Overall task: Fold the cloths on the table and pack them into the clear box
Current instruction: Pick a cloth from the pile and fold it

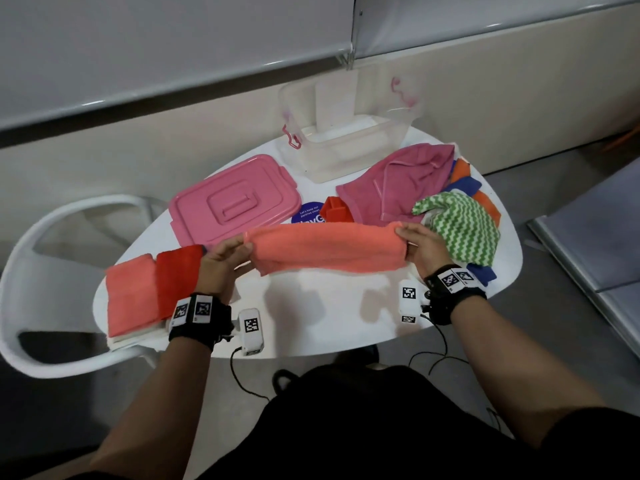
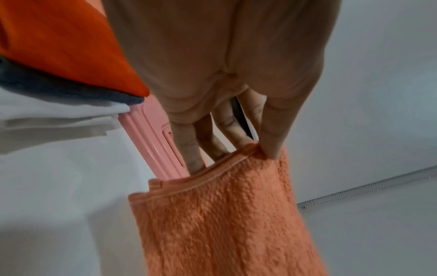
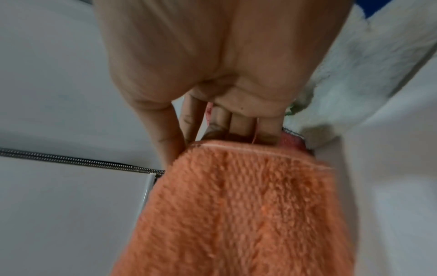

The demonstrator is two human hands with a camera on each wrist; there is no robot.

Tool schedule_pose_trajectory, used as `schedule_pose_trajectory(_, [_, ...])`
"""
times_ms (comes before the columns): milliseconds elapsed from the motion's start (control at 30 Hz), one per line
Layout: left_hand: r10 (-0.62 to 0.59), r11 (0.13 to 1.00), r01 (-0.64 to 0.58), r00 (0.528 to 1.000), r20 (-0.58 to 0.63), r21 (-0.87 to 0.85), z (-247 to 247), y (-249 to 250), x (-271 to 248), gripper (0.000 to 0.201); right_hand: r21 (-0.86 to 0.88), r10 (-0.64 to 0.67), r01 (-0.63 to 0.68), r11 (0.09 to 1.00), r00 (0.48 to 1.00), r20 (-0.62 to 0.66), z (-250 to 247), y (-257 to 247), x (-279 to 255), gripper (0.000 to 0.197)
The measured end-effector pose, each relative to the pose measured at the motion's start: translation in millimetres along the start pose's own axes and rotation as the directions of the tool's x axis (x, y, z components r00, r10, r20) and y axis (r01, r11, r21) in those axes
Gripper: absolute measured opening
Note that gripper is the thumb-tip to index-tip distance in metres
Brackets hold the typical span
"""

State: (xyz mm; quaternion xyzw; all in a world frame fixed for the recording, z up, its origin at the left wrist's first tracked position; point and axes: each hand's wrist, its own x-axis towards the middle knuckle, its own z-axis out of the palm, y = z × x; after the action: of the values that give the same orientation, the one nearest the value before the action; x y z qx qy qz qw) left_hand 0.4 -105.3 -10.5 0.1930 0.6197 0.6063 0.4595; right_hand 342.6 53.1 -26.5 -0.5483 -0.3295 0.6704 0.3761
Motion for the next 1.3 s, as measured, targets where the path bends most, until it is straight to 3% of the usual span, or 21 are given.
schedule_pose_trajectory(133, [-0.032,0.995,0.037,0.998,-0.05,0.092,-5,-15,-8,0.022,-0.195,-0.049,0.043,0.98,0.998,-0.026,-7,17,-1,0.011])
schedule_pose_trajectory(300, [-0.1,0.944,0.128,0.99,-0.103,0.306,-19,-62,-7,0.036,-0.514,-0.014,0.024,0.857,1.0,0.024,-11,49,-5,0.02])
schedule_pose_trajectory(400, [-0.19,0.817,0.19,0.98,-0.057,0.544,-23,-93,-11,0.054,-0.618,0.139,-0.077,0.783,0.989,0.053,-12,74,-8,0.05])
schedule_pose_trajectory(467, [-0.223,0.72,0.239,0.969,-0.109,0.651,-19,-108,-20,0.058,-0.707,0.198,-0.108,0.699,0.979,0.046,-12,89,-13,0.065])
schedule_pose_trajectory(633, [-0.22,0.658,0.317,0.948,-0.229,0.683,-11,-118,-34,0.052,-0.83,0.166,-0.155,0.536,0.983,-0.076,-10,100,-28,0.048])
schedule_pose_trajectory(767, [-0.289,0.521,0.341,0.933,-0.215,0.783,-23,-120,-27,0.034,-0.819,0.276,-0.225,0.528,0.958,-0.085,-19,111,-29,0.03])
schedule_pose_trajectory(867, [-0.359,0.554,0.399,0.906,-0.222,0.731,-33,-120,-28,0.028,-0.807,0.296,-0.241,0.539,0.951,-0.086,-23,113,-33,0.023])
schedule_pose_trajectory(933, [-0.354,0.493,0.388,0.907,-0.228,0.779,-37,-118,-31,0.03,-0.768,0.301,-0.272,0.58,0.947,-0.108,-24,114,-36,0.025])
schedule_pose_trajectory(1033, [-0.281,0.439,0.375,0.92,-0.272,0.816,-37,-115,-32,0.028,-0.845,0.221,-0.204,0.494,0.97,-0.105,-24,117,-33,0.025])
schedule_pose_trajectory(1167, [-0.233,0.459,0.353,0.933,-0.273,0.815,-27,-111,-31,0.019,-0.893,0.06,-0.124,0.432,0.992,-0.108,-12,104,-37,0.027])
schedule_pose_trajectory(1233, [-0.216,0.454,0.363,0.931,-0.295,0.814,-25,-114,-29,0.022,-0.922,0.066,-0.018,0.387,0.998,0.008,-7,101,-36,0.021])
schedule_pose_trajectory(1300, [-0.206,0.457,0.379,0.925,-0.319,0.804,-27,-119,-27,0.026,-0.938,0.194,0.102,0.332,0.966,0.174,-3,103,-35,0.017])
